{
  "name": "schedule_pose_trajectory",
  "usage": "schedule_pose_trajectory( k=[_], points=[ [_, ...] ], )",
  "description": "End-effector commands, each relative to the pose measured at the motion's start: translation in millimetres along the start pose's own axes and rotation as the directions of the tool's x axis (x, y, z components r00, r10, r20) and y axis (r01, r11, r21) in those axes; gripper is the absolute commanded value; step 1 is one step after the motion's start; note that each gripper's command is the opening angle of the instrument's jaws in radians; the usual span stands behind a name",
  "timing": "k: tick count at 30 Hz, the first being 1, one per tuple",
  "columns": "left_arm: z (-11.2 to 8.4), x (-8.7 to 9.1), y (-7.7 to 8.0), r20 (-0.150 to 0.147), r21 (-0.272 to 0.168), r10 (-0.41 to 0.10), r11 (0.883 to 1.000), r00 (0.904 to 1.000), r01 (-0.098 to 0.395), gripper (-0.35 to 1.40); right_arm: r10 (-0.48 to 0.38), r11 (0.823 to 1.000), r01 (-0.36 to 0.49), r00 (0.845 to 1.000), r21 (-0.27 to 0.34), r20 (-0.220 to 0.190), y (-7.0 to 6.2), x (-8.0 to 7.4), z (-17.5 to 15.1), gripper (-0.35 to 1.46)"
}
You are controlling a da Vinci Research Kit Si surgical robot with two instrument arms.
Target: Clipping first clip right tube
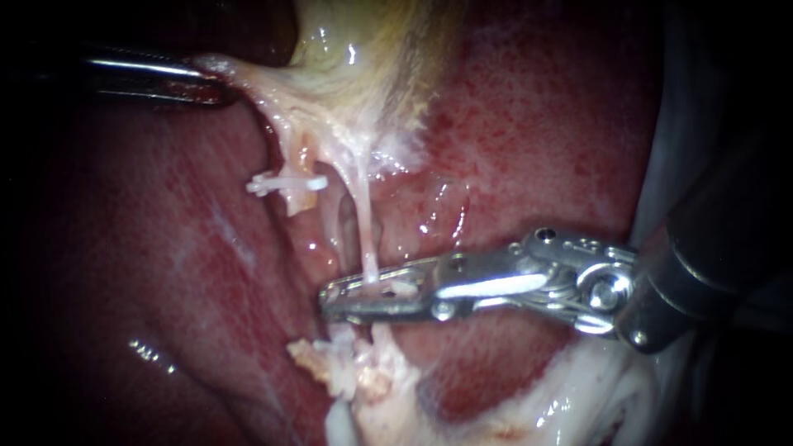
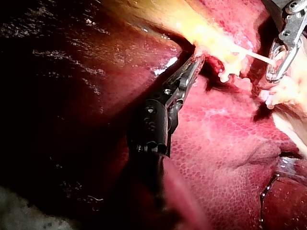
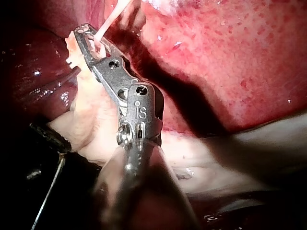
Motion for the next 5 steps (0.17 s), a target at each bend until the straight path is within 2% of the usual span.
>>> schedule_pose_trajectory(
  k=[1,5],
  points=[
    [0.0,0.0,0.0,0.000,-0.001,0.000,1.000,1.0000,0.000,-0.35,0.006,1.000,-0.006,1.000,0.002,0.002,0.1,-0.1,0.1,-0.35],
    [0.1,-0.1,-0.2,0.000,0.000,0.000,1.000,1.0000,0.000,-0.35,0.005,1.000,-0.005,1.000,0.003,0.002,0.3,-0.1,-0.1,-0.35]
  ],
)
